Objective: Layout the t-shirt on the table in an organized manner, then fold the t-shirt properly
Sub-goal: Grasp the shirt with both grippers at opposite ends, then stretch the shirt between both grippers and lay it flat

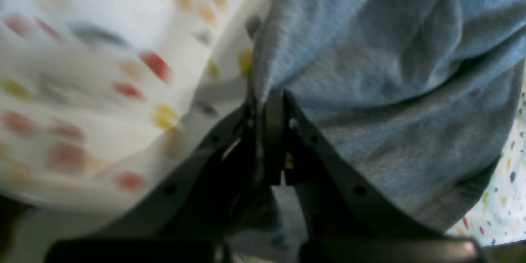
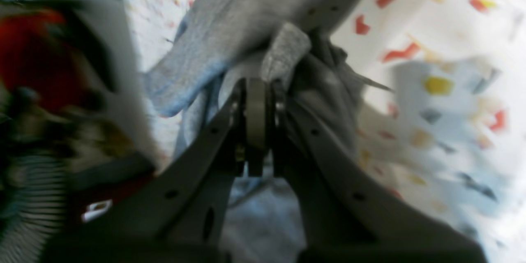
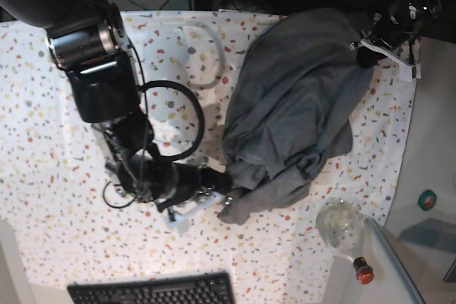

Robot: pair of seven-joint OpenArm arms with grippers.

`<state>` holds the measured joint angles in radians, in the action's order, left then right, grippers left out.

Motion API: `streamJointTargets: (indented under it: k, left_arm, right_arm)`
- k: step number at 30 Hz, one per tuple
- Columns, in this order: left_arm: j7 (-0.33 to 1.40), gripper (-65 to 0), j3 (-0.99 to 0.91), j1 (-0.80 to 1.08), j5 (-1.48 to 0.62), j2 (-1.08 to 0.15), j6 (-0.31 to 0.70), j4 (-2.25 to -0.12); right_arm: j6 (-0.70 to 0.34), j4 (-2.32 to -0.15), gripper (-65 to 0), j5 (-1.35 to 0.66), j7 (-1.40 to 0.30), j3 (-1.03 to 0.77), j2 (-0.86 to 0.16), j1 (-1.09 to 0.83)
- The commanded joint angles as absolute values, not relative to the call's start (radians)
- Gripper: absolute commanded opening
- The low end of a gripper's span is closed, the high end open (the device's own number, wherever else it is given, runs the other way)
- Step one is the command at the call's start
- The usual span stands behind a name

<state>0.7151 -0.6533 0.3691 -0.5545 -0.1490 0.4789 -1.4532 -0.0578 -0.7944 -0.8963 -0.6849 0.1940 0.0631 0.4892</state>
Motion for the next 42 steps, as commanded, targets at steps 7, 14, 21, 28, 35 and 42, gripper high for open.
streamJointTargets:
  k: [7,14,21,28,35,42]
  left_arm:
    - [0.785,-65.0,-0.665,0.338,-0.575,-0.232,0.404,-1.667]
    - [0.863,-65.0,-0.642,0.193,-0.575,-0.262,0.369,-1.793]
    - [0.863,-65.0,-0.397,-0.054,-0.374,-0.286,0.271,-1.774]
    - [0.855,-65.0,-0.239,-0.374,-0.177,-0.194,0.269,-1.531]
    - [0.61,-65.0,-0.209,-0.61,0.067,-0.048,0.268,-1.205]
    - [0.404,-65.0,-0.209,-0.782,0.22,0.044,0.266,-0.868]
  right_arm:
    - [-0.054,-1.231,-65.0,-0.928,-0.797,0.154,-0.136,0.355]
    - [0.012,-1.744,-65.0,-0.921,-0.863,-0.001,-0.268,0.039]
    - [0.093,-1.939,-65.0,-0.92,-0.862,-0.176,-0.315,-0.084]
    - [0.091,-1.899,-65.0,-0.679,-0.863,-0.222,-0.314,0.016]
    - [0.091,-1.799,-65.0,-0.478,-0.854,-0.232,-0.314,0.125]
    - [0.09,-1.728,-65.0,-0.34,-0.828,-0.223,-0.314,0.223]
